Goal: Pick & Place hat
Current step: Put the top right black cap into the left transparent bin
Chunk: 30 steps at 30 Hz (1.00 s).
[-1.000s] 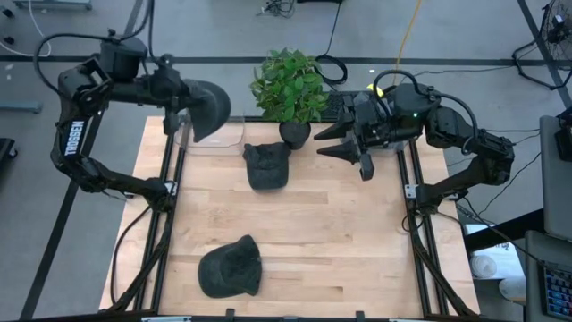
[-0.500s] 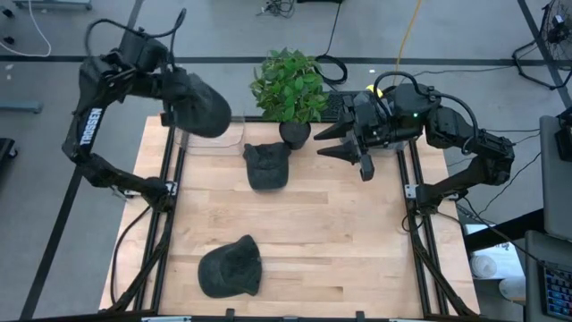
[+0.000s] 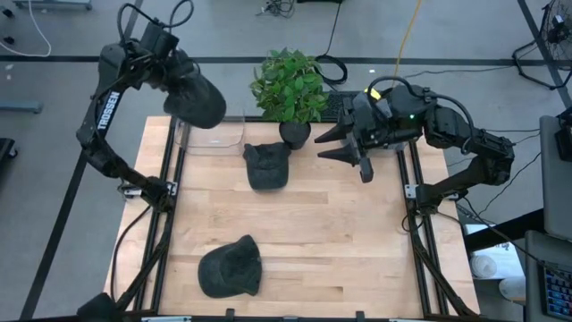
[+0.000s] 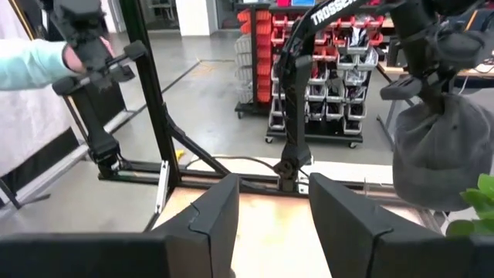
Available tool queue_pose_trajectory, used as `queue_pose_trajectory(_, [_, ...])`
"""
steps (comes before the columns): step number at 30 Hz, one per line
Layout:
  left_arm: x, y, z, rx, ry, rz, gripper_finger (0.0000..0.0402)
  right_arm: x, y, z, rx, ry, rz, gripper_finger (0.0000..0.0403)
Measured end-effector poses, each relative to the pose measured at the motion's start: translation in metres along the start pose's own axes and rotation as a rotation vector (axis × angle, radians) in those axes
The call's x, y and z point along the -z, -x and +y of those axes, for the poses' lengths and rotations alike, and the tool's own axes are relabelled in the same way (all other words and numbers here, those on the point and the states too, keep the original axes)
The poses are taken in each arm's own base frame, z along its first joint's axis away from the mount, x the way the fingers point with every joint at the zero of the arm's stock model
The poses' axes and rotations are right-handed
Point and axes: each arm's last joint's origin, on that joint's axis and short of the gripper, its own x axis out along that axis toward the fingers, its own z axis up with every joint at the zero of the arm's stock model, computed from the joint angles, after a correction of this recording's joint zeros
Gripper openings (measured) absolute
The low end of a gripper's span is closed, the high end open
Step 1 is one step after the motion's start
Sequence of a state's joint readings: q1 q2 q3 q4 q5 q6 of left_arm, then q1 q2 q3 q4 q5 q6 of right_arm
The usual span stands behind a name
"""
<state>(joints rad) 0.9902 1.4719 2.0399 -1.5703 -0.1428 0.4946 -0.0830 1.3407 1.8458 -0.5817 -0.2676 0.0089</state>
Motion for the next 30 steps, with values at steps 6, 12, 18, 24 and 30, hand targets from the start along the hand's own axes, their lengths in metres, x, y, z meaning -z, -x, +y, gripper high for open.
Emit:
queue_pose_trajectory(6, [0.002, -0.003, 0.005, -0.021, 0.214, 0.021, 0.0046, 0.001, 0.0, 0.0, 0.0, 0.034, 0.009, 0.0144])
queue_pose_trajectory(12, [0.008, -0.027, 0.005, -0.023, 0.351, 0.127, 0.0046, 0.001, 0.0, 0.0, 0.0, 0.048, 0.014, 0.0144])
queue_pose_trajectory(18, [0.014, -0.056, -0.003, -0.035, 0.367, 0.259, 0.0046, 0.001, 0.0, 0.0, 0.0, 0.073, 0.014, 0.0144])
queue_pose_trajectory(24, [0.014, -0.063, -0.005, -0.056, 0.38, 0.267, 0.0046, 0.003, 0.0, 0.0, -0.001, 0.073, 0.032, 0.0144])
queue_pose_trajectory(30, [0.012, -0.074, -0.005, -0.066, 0.408, 0.298, 0.0046, 0.004, 0.0, 0.0, -0.002, 0.096, 0.039, 0.0144])
